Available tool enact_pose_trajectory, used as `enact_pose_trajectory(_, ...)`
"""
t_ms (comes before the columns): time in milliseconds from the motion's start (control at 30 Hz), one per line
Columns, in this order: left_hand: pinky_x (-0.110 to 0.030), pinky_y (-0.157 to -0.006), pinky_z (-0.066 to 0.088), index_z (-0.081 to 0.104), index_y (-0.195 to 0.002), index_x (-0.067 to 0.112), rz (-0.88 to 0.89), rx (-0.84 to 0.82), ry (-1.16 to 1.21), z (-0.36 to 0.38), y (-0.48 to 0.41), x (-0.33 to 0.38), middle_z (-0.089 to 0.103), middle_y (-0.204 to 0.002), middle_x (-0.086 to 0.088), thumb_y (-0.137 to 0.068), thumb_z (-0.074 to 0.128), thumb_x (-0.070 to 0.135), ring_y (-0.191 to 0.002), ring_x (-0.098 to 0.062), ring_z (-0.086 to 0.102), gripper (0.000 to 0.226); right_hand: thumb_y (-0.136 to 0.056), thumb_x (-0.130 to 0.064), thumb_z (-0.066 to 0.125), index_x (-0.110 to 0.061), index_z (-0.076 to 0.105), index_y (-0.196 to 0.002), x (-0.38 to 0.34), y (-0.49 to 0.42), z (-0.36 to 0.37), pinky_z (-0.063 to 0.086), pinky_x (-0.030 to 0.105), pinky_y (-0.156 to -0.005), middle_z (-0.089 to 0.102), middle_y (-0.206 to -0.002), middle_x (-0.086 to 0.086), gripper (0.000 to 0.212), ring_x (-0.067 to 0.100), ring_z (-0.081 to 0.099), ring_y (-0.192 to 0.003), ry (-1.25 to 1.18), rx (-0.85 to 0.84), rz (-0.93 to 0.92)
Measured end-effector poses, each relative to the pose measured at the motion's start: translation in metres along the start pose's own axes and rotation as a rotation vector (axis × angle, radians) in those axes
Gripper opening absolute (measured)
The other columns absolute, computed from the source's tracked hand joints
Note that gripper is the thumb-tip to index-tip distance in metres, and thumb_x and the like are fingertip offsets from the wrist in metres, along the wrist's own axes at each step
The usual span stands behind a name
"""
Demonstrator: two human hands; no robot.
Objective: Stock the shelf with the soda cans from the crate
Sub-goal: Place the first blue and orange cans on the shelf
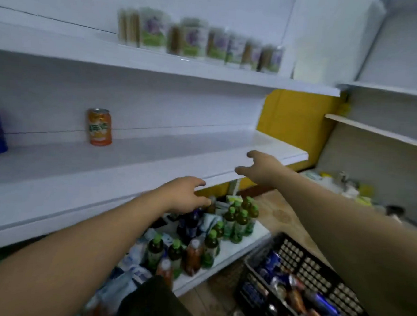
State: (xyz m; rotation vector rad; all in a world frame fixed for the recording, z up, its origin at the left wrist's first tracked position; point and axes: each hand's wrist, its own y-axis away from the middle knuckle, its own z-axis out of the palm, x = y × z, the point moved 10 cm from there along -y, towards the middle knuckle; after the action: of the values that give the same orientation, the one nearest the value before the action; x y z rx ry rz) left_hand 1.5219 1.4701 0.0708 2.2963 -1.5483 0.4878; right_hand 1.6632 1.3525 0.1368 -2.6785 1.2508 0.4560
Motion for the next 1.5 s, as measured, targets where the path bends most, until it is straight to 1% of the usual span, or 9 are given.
enact_pose_trajectory(100, -0.030, -0.103, 0.037, 0.034, -0.147, 0.019, 0.113, -0.127, 0.001, 0.063, -0.017, 0.066, 0.037, -0.152, -0.002, -0.087, 0.061, 0.049, -0.133, -0.022, 0.042, 0.072, -0.092, -0.052, 0.057, -0.016, 0.025, -0.153, 0.093, 0.044, -0.015, 0.046, 0.035, -0.082, 0.044, -0.147, 0.009, 0.078, 0.029, 0.053, -0.118, 0.000, 0.016, 0.174)
enact_pose_trajectory(300, -0.034, -0.107, 0.038, 0.031, -0.149, 0.019, 0.270, -0.329, -0.091, 0.174, -0.043, 0.151, 0.033, -0.154, -0.002, -0.089, 0.060, 0.048, -0.135, -0.022, 0.040, 0.073, -0.088, -0.052, 0.062, -0.019, 0.031, -0.151, 0.232, 0.127, -0.021, 0.041, 0.040, -0.105, 0.041, -0.151, 0.005, 0.078, 0.027, 0.043, -0.133, 0.030, 0.086, 0.464)
enact_pose_trajectory(600, -0.036, -0.099, 0.045, 0.054, -0.130, 0.023, 0.407, -0.566, -0.204, 0.305, -0.074, 0.200, 0.056, -0.133, -0.001, -0.083, 0.063, 0.044, -0.118, -0.020, 0.054, 0.052, -0.088, -0.047, 0.064, -0.020, 0.033, -0.148, 0.370, 0.189, 0.045, 0.043, 0.041, -0.102, 0.044, -0.148, 0.006, 0.074, 0.027, 0.047, -0.130, -0.064, 0.017, 0.819)
enact_pose_trajectory(733, -0.041, -0.103, 0.042, 0.046, -0.137, 0.029, 0.411, -0.650, -0.229, 0.353, -0.103, 0.200, 0.051, -0.138, 0.000, -0.081, 0.062, 0.050, -0.122, -0.020, 0.051, 0.061, -0.086, -0.041, 0.068, -0.021, 0.053, -0.129, 0.415, 0.174, 0.093, 0.053, 0.037, -0.089, 0.064, -0.119, 0.002, 0.049, 0.020, 0.061, -0.104, -0.161, -0.074, 0.854)
enact_pose_trajectory(933, -0.041, -0.100, 0.044, 0.047, -0.138, 0.028, 0.373, -0.697, -0.217, 0.432, -0.171, 0.192, 0.051, -0.138, -0.001, -0.081, 0.061, 0.055, -0.120, -0.021, 0.051, 0.065, -0.090, -0.047, 0.060, -0.018, 0.047, -0.132, 0.480, 0.139, 0.187, 0.047, 0.028, -0.073, 0.060, -0.115, 0.006, 0.053, 0.018, 0.055, -0.090, -0.225, -0.229, 0.879)
enact_pose_trajectory(1133, -0.042, -0.094, 0.047, 0.054, -0.126, 0.025, 0.304, -0.789, -0.179, 0.532, -0.229, 0.165, 0.057, -0.129, -0.002, -0.079, 0.060, 0.050, -0.113, -0.023, 0.054, 0.054, -0.094, -0.039, 0.057, -0.015, 0.039, -0.139, 0.545, 0.098, 0.305, 0.044, 0.031, -0.079, 0.056, -0.110, 0.006, 0.054, 0.020, 0.056, -0.093, -0.368, -0.372, 0.911)
enact_pose_trajectory(1300, -0.040, -0.096, 0.046, 0.054, -0.127, 0.022, 0.255, -0.864, -0.178, 0.614, -0.263, 0.142, 0.054, -0.131, -0.004, -0.082, 0.064, 0.044, -0.116, -0.024, 0.052, 0.051, -0.092, -0.043, 0.058, -0.013, 0.031, -0.146, 0.592, 0.074, 0.404, 0.047, 0.038, -0.095, 0.057, -0.129, 0.015, 0.068, 0.029, 0.056, -0.113, -0.399, -0.489, 0.943)
enact_pose_trajectory(1400, -0.040, -0.099, 0.043, 0.049, -0.133, 0.019, 0.272, -0.895, -0.228, 0.654, -0.279, 0.134, 0.049, -0.137, -0.006, -0.086, 0.062, 0.044, -0.122, -0.026, 0.048, 0.056, -0.088, -0.046, 0.062, -0.012, 0.039, -0.138, 0.618, 0.064, 0.457, 0.047, 0.039, -0.096, 0.054, -0.132, 0.015, 0.065, 0.031, 0.054, -0.116, -0.423, -0.519, 1.003)
enact_pose_trajectory(1500, -0.039, -0.101, 0.041, 0.046, -0.137, 0.019, 0.297, -0.904, -0.259, 0.680, -0.293, 0.128, 0.047, -0.140, -0.006, -0.086, 0.061, 0.045, -0.125, -0.026, 0.046, 0.059, -0.085, -0.050, 0.065, -0.014, 0.027, -0.147, 0.632, 0.051, 0.498, 0.043, 0.040, -0.101, 0.047, -0.139, 0.015, 0.082, 0.033, 0.048, -0.125, -0.436, -0.496, 1.027)
